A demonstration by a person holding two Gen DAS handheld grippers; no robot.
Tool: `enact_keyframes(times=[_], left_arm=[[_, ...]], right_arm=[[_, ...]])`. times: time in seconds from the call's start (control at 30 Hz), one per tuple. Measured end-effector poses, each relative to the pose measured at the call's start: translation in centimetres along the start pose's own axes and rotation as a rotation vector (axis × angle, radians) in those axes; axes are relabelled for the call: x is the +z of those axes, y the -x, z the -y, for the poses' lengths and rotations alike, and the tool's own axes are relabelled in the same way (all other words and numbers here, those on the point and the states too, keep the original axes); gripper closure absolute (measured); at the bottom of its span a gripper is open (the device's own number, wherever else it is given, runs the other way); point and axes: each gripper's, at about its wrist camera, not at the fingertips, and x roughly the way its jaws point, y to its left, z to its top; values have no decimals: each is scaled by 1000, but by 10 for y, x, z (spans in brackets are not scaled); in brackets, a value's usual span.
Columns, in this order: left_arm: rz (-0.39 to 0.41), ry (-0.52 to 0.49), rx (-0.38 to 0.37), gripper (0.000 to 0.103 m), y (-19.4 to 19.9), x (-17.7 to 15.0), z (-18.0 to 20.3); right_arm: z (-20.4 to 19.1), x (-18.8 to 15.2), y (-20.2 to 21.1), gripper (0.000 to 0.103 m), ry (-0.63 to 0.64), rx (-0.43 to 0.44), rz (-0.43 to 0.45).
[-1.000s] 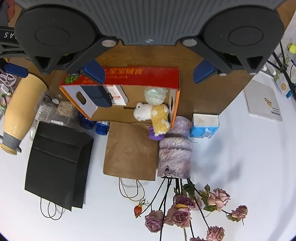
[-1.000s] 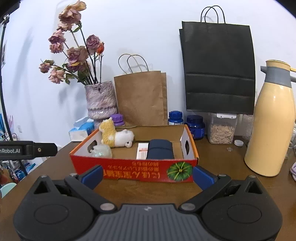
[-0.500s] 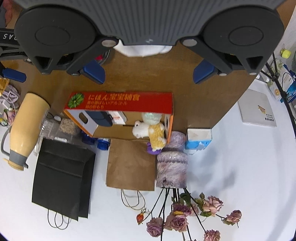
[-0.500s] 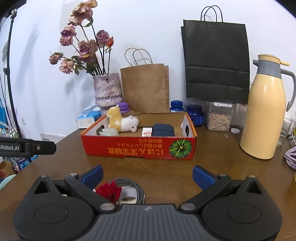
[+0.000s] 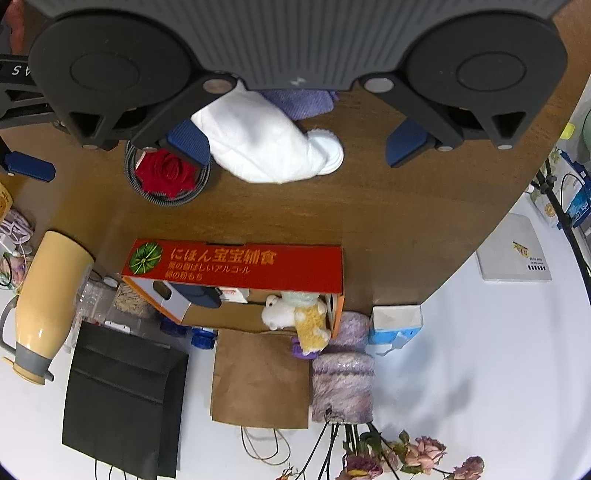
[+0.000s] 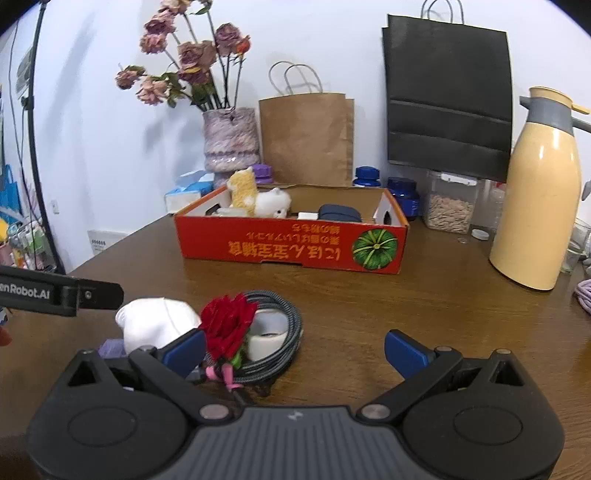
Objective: Flip cup upright
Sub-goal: 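Grasp the white cloth with the right gripper and lift it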
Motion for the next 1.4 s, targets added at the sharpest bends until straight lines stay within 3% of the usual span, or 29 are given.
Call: enact_keyframes(times=[0.3, 0.5, 0.7, 0.97, 1.4], left_arm=[[-2, 33, 26, 0, 5, -10, -34], [-2, 74, 62, 0, 9, -16, -71], [2, 92, 85, 0, 13, -21, -98], [15, 110, 84, 0, 16, -25, -113], [20, 111, 67, 0, 15, -27, -113]], right_arm=[[-29, 6, 3, 0, 66, 80, 66], [-62, 12, -10, 0, 131, 129, 67], [-91, 11, -30, 3, 180, 180, 38], [-111, 13, -63, 16, 209, 230, -38], [-112, 10, -91, 15, 218, 223, -90]])
